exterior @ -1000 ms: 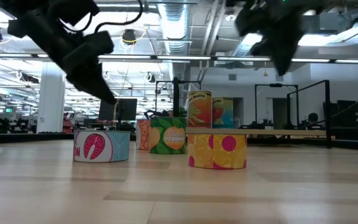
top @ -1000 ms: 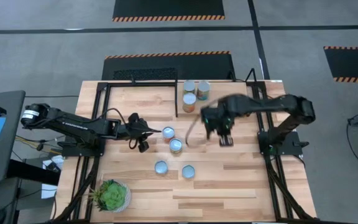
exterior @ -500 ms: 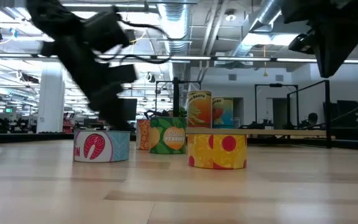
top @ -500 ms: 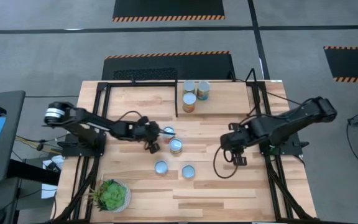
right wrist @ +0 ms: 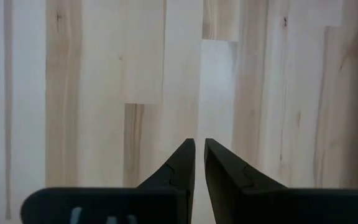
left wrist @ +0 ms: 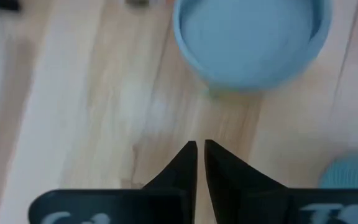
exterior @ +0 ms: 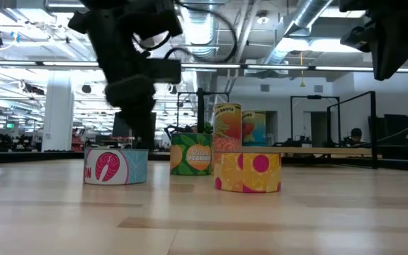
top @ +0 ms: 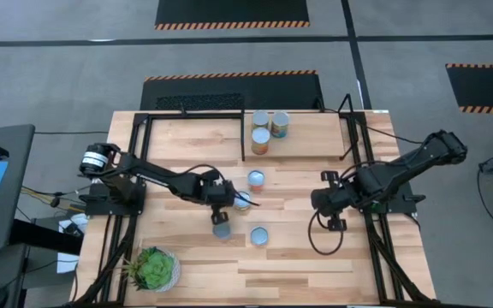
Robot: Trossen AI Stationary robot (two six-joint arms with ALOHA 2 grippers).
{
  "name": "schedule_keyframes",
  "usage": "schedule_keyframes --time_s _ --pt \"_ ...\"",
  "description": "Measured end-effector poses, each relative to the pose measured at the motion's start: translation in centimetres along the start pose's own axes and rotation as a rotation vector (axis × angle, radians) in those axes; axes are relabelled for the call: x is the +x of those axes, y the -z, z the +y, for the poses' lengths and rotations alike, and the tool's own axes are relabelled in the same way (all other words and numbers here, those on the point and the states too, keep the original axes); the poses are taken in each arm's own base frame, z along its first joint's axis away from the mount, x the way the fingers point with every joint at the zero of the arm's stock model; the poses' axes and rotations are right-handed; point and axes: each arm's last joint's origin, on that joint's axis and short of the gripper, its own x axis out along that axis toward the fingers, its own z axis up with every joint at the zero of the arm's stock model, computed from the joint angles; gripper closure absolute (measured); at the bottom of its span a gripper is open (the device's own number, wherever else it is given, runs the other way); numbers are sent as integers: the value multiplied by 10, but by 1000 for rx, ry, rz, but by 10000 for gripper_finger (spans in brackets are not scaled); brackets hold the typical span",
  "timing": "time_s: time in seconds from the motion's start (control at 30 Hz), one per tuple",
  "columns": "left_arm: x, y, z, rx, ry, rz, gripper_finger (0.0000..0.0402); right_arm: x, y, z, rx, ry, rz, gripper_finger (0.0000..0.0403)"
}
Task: Pick and place cans onto a shelf
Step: Move the canned goods
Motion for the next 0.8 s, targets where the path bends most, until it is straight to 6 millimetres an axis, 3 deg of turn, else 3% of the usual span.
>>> schedule_keyframes --time_s 0.2,0.27,0.57,0.8 --pt "-5 -29 -7 34 55 -293 382 0 0 1 -7 19 -6 343" --pt "-15 -27 -10 52 67 -296 382 0 0 1 -6 19 -6 343" --pt "-47 28 -11 -69 40 160 382 0 1 1 -7 21 -1 343" --pt "-42 53 -41 -89 208 351 382 0 0 1 -8 25 -3 343"
